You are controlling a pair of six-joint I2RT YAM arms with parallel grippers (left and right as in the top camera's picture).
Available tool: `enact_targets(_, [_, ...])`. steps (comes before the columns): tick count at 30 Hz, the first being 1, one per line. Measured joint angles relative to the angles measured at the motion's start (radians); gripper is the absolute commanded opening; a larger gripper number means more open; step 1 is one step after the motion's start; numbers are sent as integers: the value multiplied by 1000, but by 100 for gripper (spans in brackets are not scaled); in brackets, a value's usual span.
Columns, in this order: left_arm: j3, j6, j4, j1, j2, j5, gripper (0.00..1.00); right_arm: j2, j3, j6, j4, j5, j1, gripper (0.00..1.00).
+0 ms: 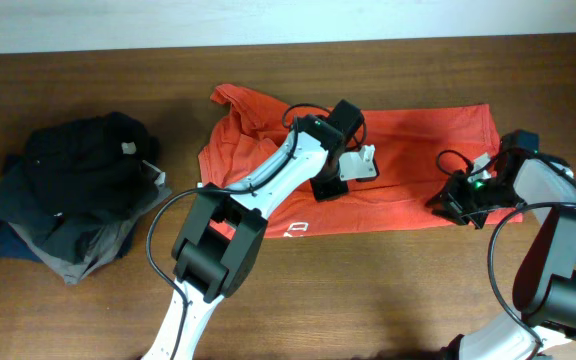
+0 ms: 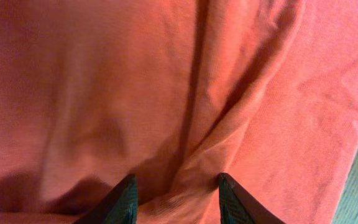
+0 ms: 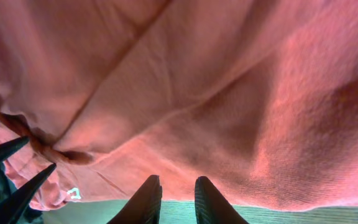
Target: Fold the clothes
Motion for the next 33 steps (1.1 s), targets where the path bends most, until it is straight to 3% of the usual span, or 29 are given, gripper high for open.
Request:
enact_targets(3, [-7,8,1,-3,0,8,32,0,-7,0,-2,0,2,24])
enact_targets(7, [-7,15,2,-8,0,12,2,0,-7,0,-2,0,3,25])
enact_targets(8, [-7,12,2,-8,0,13,0,0,-7,0,-2,0,5,25])
enact_targets(13, [-7,19,2,-8,0,15,0,0,-11,0,10,1,33,24])
enact_targets(16, [-7,19,2,-8,0,10,0,0,-20,-3,34,3,60,4])
enact_targets(33, [31,-5,-1,-7,0,-148,0,-14,-118,56,176,71,126,4])
